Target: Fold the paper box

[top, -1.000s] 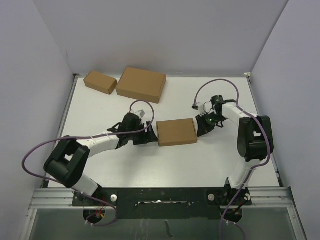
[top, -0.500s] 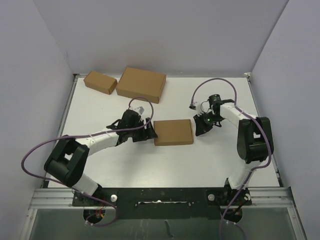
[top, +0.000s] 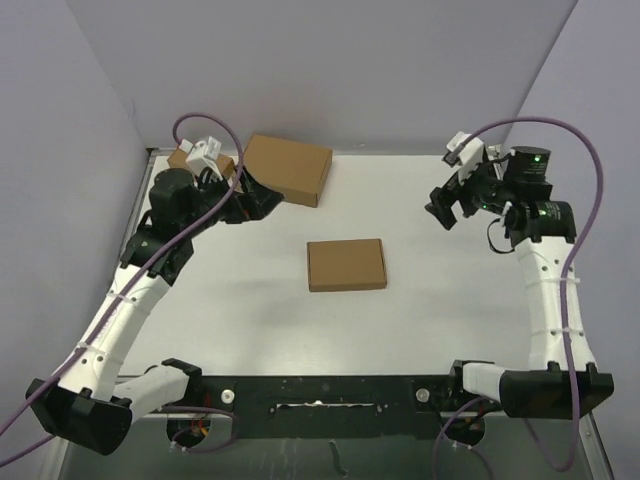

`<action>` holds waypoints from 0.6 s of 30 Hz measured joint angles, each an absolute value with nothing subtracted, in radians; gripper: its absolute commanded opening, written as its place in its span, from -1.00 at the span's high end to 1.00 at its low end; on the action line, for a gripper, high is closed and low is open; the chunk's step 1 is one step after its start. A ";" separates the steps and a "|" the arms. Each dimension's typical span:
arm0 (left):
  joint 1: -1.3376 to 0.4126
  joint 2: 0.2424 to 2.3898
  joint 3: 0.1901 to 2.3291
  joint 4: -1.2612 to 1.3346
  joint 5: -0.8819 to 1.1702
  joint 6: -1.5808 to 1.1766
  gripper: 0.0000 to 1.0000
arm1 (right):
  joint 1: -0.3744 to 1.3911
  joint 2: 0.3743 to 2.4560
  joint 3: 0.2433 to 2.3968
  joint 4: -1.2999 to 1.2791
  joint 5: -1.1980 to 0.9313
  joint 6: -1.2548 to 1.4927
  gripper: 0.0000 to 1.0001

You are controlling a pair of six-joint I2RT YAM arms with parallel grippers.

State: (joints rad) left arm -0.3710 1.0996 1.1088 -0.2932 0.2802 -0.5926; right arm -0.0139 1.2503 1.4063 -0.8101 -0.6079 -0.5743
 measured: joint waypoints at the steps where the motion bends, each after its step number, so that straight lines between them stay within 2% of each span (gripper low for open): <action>1: -0.355 1.098 1.147 -0.305 0.299 -0.592 -0.96 | -0.027 1.232 1.442 -0.812 -0.611 -0.578 -0.95; 8: -0.302 1.102 1.345 -0.408 0.422 -0.601 -0.96 | -0.066 1.173 1.670 -0.870 -0.622 -0.432 -0.96; 18: -0.298 1.104 1.544 -0.541 0.460 -0.583 -0.96 | -0.170 1.113 1.824 -0.922 -0.700 -0.220 -0.96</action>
State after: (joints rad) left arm -0.2981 1.1042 1.5436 -0.5407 0.4599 -0.5835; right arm -0.1703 1.1130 1.8240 -0.9218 -0.6998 -0.2199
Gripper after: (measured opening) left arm 0.979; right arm 0.980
